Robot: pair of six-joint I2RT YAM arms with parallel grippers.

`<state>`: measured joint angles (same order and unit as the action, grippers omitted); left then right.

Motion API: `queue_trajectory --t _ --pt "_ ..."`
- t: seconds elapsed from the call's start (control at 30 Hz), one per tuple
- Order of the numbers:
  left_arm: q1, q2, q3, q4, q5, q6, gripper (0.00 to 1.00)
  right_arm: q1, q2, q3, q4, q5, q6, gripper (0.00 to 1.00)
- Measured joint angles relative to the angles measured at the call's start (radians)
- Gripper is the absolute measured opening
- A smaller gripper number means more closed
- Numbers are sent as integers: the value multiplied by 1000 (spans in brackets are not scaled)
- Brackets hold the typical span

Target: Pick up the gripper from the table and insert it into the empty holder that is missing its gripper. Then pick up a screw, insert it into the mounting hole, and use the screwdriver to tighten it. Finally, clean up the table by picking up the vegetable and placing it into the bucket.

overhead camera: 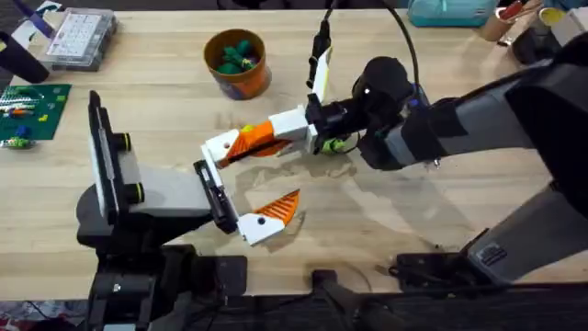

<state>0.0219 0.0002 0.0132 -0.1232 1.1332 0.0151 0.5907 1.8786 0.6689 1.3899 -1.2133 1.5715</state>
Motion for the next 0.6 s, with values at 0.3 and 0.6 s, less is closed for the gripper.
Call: queue_trajectory --t 0.3,0.6 --pt "0 0 0 0 0 0 987 0 0 0 0 0 0 20" --pt "0 0 0 0 0 3 986 0 0 1 0 0 0 13"
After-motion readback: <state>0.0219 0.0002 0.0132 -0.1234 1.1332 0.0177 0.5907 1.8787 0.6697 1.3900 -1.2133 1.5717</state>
